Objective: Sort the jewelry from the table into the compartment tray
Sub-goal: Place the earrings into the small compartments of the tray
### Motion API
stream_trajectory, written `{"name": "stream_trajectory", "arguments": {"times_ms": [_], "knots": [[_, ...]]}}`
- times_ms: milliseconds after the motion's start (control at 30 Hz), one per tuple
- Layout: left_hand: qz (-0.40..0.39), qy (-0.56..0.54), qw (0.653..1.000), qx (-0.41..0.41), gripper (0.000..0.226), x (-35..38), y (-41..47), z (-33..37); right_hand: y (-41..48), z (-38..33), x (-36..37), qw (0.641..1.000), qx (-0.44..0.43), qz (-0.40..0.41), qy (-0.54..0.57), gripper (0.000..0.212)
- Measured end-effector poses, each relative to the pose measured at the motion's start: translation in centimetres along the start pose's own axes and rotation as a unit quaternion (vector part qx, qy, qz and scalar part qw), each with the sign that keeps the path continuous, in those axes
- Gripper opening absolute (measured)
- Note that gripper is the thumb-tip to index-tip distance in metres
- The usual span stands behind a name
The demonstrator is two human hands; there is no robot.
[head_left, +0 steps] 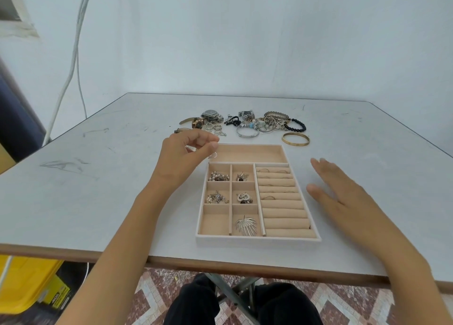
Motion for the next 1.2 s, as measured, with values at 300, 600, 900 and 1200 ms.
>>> {"name": "stream_trajectory", "arguments": {"times_ms": [300,600,900,1200], "knots": [[-0.019,-0.025,0.999,0.002,0.006,0.5,-0.7,1.2,-0.3,0.5,2.0,0.982,0.012,-0.087,-0.170,0.056],[-0.147,-0.010,0.989,0.025,0.008,2.4,-4.7,4.6,-0.4,0.4,1.9,0.983,0.008,-0.076,-0.168,0.056],[-0.287,0.088,0.953,0.052,0.008,4.8,-8.4,5.4,-0.3,0.4,1.9,0.985,0.008,-0.069,-0.160,0.056],[-0.253,0.211,0.935,0.131,0.007,5.3,-8.4,5.7,-0.3,0.4,1.8,0.986,0.006,-0.064,-0.154,0.056]]}}
Point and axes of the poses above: each hand's wrist, its own y-axis towards the middle knuckle, its own x-axis out of the palm, z = x × y, the point moved 9 cm from there along y, towards the middle knuckle, and after that the axes turned 10 degrees about -x, right-handed, at the moved point
